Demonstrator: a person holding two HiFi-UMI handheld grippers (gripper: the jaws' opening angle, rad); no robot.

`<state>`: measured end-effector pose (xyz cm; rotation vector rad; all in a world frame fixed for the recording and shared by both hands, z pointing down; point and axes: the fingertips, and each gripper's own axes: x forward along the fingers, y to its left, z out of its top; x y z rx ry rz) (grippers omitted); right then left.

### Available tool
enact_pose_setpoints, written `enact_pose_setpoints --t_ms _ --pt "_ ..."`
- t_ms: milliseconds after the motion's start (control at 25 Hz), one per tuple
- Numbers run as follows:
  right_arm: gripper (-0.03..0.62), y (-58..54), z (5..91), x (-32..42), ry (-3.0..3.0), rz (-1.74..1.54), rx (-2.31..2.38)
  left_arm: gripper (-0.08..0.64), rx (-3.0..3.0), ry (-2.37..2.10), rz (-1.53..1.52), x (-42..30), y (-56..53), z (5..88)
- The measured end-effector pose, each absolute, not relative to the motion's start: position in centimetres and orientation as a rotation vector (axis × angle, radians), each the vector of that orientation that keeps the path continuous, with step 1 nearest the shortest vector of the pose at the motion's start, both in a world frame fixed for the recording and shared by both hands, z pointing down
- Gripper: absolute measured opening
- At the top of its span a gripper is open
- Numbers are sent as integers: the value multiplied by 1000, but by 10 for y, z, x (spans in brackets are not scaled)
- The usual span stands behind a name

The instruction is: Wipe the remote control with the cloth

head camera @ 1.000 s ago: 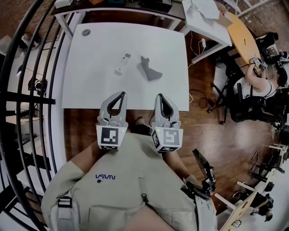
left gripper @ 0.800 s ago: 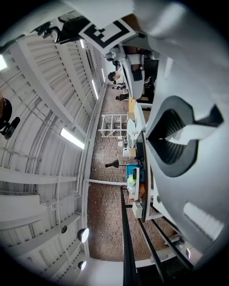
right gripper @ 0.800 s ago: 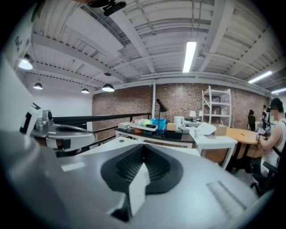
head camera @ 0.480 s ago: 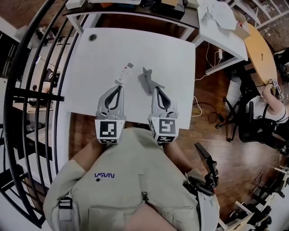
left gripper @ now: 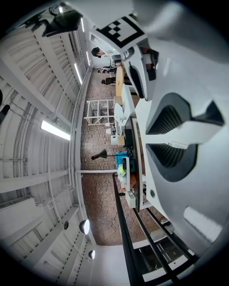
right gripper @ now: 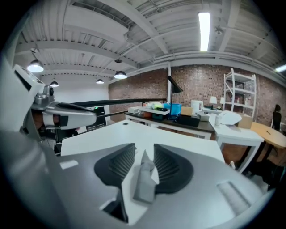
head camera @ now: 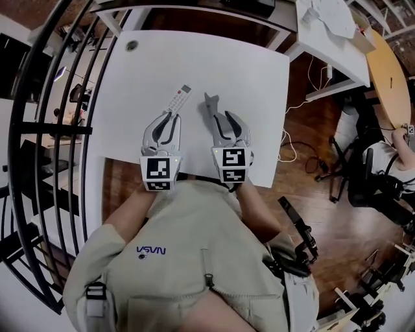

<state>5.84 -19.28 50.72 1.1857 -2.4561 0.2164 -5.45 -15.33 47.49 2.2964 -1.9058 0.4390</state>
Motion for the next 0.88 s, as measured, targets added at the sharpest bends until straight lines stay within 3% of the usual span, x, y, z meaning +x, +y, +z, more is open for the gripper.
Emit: enact_pose_setpoints --t_ms 320,760,880 --pt "166 -206 558 40 -2341 259 1093 101 2251 -1823 524 -70 -175 516" --pt "187 -216 630 44 -2113 328 1041 311 2152 -1587 715 -91 -190 609" --pt "187 -217 643 44 -2078 340 1033 338 2137 -1532 757 -94 -190 629"
